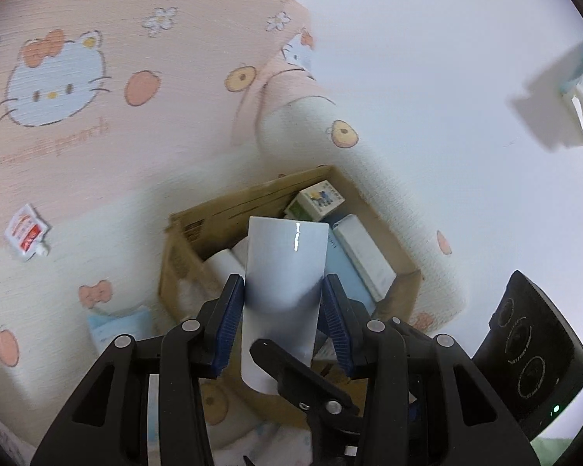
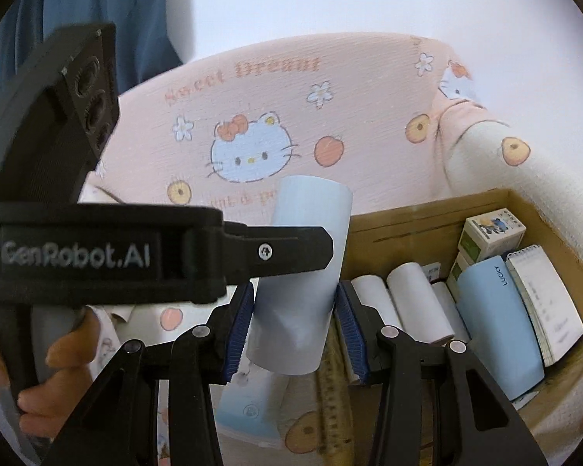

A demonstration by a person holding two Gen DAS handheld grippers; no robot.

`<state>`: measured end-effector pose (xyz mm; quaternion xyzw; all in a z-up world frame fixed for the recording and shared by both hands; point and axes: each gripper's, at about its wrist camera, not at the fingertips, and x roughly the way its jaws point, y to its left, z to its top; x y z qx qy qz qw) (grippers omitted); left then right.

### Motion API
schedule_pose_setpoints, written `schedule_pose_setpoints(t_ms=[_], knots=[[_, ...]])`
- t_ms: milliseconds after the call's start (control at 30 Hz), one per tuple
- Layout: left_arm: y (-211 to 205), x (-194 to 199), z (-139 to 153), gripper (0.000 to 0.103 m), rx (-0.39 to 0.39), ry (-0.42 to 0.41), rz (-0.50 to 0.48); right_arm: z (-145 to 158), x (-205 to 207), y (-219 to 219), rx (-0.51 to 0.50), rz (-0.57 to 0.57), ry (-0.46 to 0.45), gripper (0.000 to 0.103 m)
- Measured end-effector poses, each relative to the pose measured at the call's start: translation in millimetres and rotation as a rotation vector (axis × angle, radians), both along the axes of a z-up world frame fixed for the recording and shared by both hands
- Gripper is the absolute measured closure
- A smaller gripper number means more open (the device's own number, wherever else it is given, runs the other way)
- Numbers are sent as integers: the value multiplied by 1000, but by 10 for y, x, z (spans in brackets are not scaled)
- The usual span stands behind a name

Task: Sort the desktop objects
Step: 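Lift the white tube with the left gripper and carry it to the cardboard box, then lower the tube beside the other tubes in the box and open the left gripper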

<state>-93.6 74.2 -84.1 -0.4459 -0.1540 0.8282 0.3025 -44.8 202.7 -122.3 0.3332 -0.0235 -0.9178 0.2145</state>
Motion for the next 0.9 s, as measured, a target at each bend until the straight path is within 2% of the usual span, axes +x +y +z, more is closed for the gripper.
schedule_pose_setpoints(t_ms=[267,567,900], knots=[[463,-264,19,57,5,-24,-75,40,-247,381,55,-10,-4,62],[942,-515,-43,58,5,-83,-119,-11,-549,834,77,3,-64,62],[1303,-868,-375,58,10,-236,-133,-279,-946,955,266,62,-191,62]])
